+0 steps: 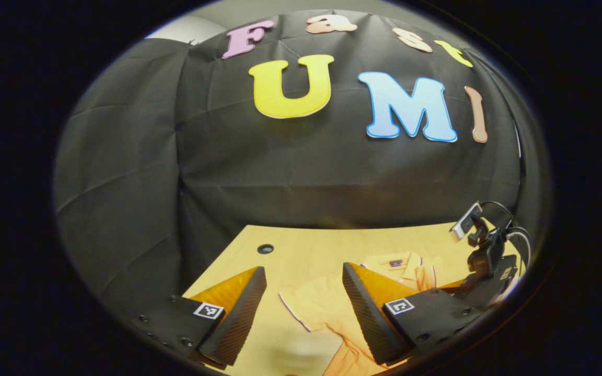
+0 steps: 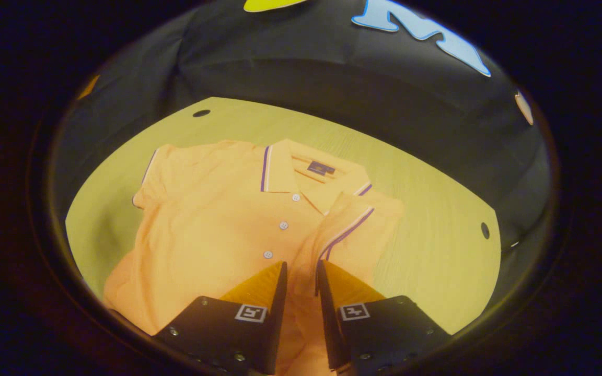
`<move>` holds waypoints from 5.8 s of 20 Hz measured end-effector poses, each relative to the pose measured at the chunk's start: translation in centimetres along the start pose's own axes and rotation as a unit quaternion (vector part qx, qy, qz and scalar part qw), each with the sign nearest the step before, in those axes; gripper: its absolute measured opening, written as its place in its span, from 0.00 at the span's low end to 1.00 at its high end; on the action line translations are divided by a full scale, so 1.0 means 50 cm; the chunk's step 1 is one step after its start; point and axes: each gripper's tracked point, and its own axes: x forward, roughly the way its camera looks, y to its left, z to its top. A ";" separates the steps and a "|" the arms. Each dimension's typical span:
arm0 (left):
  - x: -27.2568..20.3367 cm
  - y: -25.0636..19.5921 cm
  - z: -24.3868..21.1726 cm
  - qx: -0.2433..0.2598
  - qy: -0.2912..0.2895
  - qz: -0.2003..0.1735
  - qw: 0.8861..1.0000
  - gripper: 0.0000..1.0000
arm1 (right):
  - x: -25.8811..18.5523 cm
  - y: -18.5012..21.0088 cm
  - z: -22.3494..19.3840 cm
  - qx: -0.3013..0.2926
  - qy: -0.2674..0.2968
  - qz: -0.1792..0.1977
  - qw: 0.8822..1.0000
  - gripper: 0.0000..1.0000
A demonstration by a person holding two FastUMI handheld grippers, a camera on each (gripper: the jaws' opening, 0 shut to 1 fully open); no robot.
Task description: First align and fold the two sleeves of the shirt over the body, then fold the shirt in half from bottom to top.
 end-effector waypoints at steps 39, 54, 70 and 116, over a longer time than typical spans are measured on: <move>0.249 -0.020 -0.442 -0.014 0.230 -0.017 0.973 0.72 | -0.322 -0.159 0.125 0.168 -0.149 -0.087 0.971 0.41; 0.246 -0.077 -0.344 0.042 0.188 -0.043 0.980 0.07 | -0.352 -0.183 0.083 0.172 -0.145 -0.100 0.969 0.41; 0.188 -0.415 -0.288 0.163 0.136 -0.187 0.959 0.07 | -0.419 -0.250 -0.046 0.229 -0.137 -0.134 0.954 0.41; -0.373 -0.164 -0.634 0.118 0.347 -0.117 0.923 1.00 | -0.384 0.102 -0.568 0.153 0.202 0.036 0.967 0.87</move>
